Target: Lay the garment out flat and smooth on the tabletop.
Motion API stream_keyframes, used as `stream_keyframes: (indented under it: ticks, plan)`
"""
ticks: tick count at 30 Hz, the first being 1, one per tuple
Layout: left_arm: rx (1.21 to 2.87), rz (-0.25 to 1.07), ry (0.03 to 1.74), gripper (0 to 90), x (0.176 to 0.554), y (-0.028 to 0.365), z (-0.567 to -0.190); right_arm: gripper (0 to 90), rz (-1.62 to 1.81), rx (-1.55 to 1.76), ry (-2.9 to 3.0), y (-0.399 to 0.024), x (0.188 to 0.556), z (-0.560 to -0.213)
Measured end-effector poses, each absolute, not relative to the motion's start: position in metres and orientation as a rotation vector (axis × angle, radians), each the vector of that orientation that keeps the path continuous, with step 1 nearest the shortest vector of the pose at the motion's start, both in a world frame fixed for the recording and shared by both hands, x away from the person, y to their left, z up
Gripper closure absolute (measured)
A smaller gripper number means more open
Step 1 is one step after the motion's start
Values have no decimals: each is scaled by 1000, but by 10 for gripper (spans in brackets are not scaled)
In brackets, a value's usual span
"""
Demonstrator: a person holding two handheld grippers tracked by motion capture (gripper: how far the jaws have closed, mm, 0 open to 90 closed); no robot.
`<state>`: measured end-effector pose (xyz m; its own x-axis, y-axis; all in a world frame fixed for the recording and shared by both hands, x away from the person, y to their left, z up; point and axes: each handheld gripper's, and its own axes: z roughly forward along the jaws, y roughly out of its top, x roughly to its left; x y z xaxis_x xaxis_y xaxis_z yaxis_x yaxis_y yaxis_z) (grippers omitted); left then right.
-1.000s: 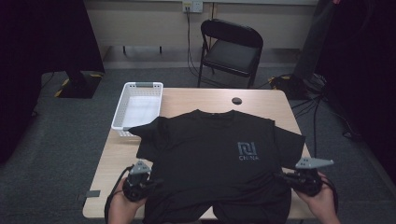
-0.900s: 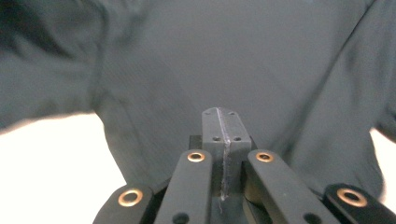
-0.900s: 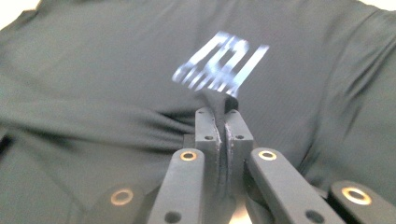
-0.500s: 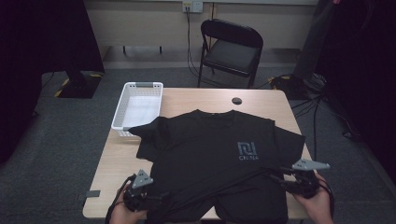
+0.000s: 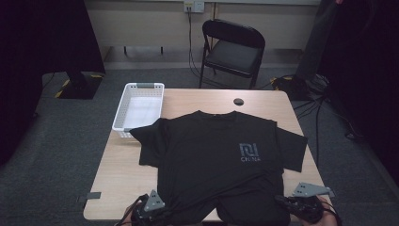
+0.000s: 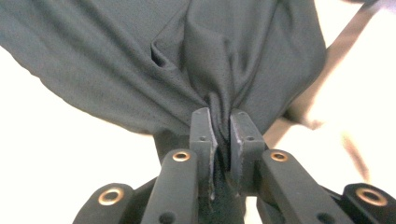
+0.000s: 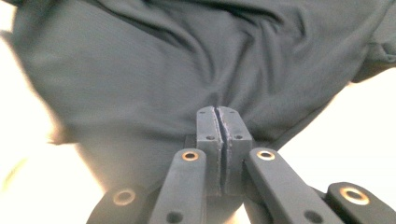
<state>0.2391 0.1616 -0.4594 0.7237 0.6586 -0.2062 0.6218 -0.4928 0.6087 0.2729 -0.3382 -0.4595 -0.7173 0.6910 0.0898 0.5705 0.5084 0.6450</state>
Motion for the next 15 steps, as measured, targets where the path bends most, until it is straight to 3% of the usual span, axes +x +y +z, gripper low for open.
stream_keyframes:
  ticks: [6, 7, 8, 10, 11, 15]
  plan:
    - [2109, 47, 909, 820, 239, 193, -442, 866, 1175, 1135, 2542, -378, 243, -434]
    - [2140, 72, 888, 785, 241, 192, -442, 769, 1139, 1131, 2536, -380, 240, -435]
    - [2131, 147, 860, 665, 242, 190, -442, 628, 1118, 1136, 2508, -380, 239, -435]
    - [2122, 205, 818, 279, 248, 184, -443, 395, 1141, 1138, 2486, -379, 244, -438]
    - [2147, 223, 810, 219, 251, 181, -444, 267, 1126, 1149, 2467, -376, 249, -439]
    - [2148, 208, 839, 141, 270, 172, -450, 124, 1128, 1138, 2458, -359, 278, -442]
